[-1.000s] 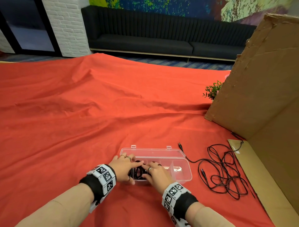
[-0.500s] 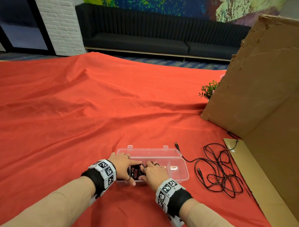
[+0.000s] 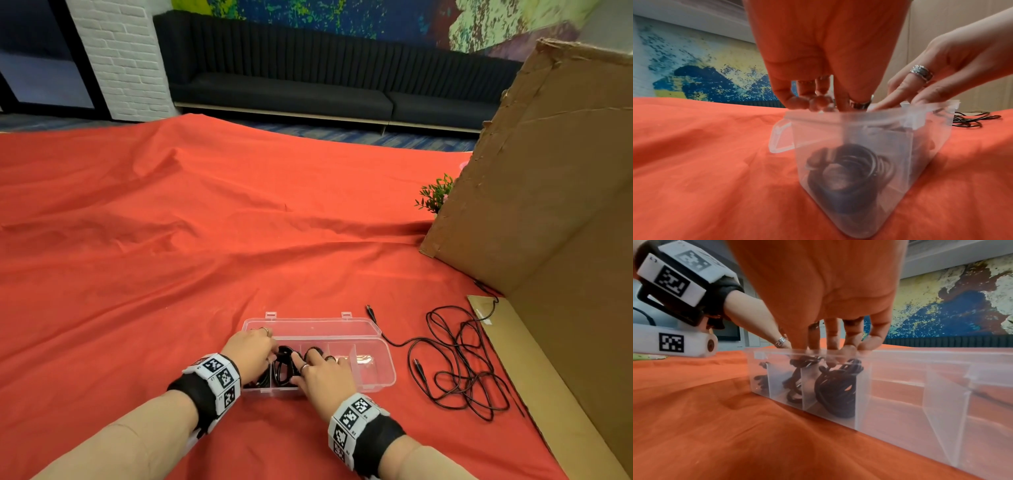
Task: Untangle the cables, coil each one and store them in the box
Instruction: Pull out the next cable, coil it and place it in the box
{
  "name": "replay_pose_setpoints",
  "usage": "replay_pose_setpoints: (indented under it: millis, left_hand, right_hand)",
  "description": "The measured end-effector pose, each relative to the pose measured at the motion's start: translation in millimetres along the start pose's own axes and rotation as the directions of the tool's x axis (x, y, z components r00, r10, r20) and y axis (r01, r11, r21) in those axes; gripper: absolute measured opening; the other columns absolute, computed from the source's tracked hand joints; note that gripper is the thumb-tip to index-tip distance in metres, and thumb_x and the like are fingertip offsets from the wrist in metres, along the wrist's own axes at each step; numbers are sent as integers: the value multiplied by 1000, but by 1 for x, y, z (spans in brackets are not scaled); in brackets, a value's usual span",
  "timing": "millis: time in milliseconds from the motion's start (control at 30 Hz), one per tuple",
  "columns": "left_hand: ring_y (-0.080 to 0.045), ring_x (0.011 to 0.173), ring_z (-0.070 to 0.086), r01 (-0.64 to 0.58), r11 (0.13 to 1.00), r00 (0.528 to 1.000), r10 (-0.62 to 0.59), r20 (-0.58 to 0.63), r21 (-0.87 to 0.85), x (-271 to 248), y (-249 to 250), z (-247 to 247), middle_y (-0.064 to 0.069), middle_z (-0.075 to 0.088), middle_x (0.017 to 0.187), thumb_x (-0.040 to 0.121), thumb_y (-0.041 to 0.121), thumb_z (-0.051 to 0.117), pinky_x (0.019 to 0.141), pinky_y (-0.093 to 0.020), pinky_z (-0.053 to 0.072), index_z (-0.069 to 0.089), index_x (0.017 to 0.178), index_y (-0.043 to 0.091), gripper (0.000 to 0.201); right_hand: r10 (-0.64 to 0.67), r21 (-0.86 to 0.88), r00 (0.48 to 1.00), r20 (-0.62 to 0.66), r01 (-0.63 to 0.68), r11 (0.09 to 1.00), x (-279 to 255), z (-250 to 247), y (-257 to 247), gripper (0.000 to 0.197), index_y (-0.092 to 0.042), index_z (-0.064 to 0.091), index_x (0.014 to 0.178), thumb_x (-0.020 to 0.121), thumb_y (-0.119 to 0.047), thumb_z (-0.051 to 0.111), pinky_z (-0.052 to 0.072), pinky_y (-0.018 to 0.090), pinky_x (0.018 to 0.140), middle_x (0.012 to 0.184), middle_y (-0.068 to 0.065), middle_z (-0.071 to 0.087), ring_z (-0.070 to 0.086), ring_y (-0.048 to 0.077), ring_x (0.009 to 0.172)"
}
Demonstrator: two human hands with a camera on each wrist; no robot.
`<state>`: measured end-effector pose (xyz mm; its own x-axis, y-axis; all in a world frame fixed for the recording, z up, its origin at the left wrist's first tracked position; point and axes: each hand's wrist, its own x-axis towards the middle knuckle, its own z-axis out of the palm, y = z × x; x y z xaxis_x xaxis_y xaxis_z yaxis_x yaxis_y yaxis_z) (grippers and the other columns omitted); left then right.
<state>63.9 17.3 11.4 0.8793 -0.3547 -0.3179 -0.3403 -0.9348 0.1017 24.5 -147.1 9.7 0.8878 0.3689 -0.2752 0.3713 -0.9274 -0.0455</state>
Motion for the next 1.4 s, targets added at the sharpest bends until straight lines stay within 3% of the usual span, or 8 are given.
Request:
replay_pose_setpoints:
  millis: [200, 400, 667, 767, 933, 1067, 1200, 1400]
  left_hand:
    - [-25, 100, 59, 4, 998, 1000, -4, 0, -66, -1, 5, 5, 3, 50, 99, 87, 34, 57, 81, -33, 42, 60, 93, 16, 20]
    - [-22, 92, 57, 3, 990, 997, -13, -77, -138, -5, 6, 7, 14, 27, 68, 81, 25, 53, 77, -28, 35, 27, 57, 26, 35]
    - [-26, 99, 57, -36, 998, 999, 34, -31, -57, -7, 6, 3, -3, 56, 104, 89, 29, 52, 84, -33, 40, 50, 80, 19, 14]
    - [-28, 102, 57, -100, 995, 995, 100, 7, 7, -6, 4, 4, -5, 56, 111, 94, 36, 43, 84, -36, 41, 60, 95, 14, 29]
    - [-21, 88, 57, -7, 979, 999, 16, 43, -205, 4, -7, 2, 2, 53, 89, 84, 37, 62, 74, -31, 42, 55, 82, 21, 18]
    - [-13, 85, 52, -37, 931, 999, 35, -12, -364, 6, -5, 12, 15, 45, 76, 81, 29, 65, 75, -30, 43, 53, 99, 28, 22]
    - [-7, 85, 49, -41, 901, 993, -11, -116, -431, 3, 4, 13, 15, 44, 91, 84, 40, 61, 76, -25, 41, 62, 111, 35, 27]
    - [-9, 104, 52, 65, 933, 981, -124, -147, -355, 4, 21, 13, 15, 47, 98, 71, 57, 66, 83, -27, 42, 61, 107, 34, 43]
  right_hand:
    - [-17, 10, 999, 46, 16, 1000, 4, 2, 1, 54, -16, 27, 144, 97, -41, 38, 34, 47, 97, 134, 9, 43, 51, 35, 117]
    - [-38, -30, 995, 91, 41, 999, 13, -4, -3, 54, -8, 28, 142, 97, -36, 40, 31, 49, 99, 135, 11, 44, 49, 36, 120]
    - [47, 166, 986, 160, -73, 983, 19, -15, 0, 39, -8, 51, 117, 93, -38, 51, 38, 45, 97, 122, 11, 57, 53, 32, 115]
    - [86, 237, 972, 218, -138, 962, 24, -14, 9, 43, -13, 56, 117, 88, -44, 57, 39, 44, 96, 118, 9, 62, 56, 29, 113]
    - [63, 374, 970, 233, -149, 915, 27, -5, 18, 46, -21, 53, 129, 89, -43, 57, 36, 44, 100, 108, -4, 59, 54, 24, 117]
    - [46, 509, 974, 220, -155, 846, 31, -1, 29, 40, -34, 53, 130, 91, -31, 57, 43, 32, 93, 80, -14, 53, 58, 16, 101]
    - [51, 535, 977, 205, -156, 830, 38, 1, 33, 30, -33, 61, 121, 94, -26, 51, 48, 33, 94, 116, 1, 67, 61, 19, 107]
    - [66, 595, 975, 212, -182, 783, 49, -1, 36, 21, -32, 70, 105, 88, -26, 60, 49, 32, 94, 110, -5, 70, 64, 14, 100]
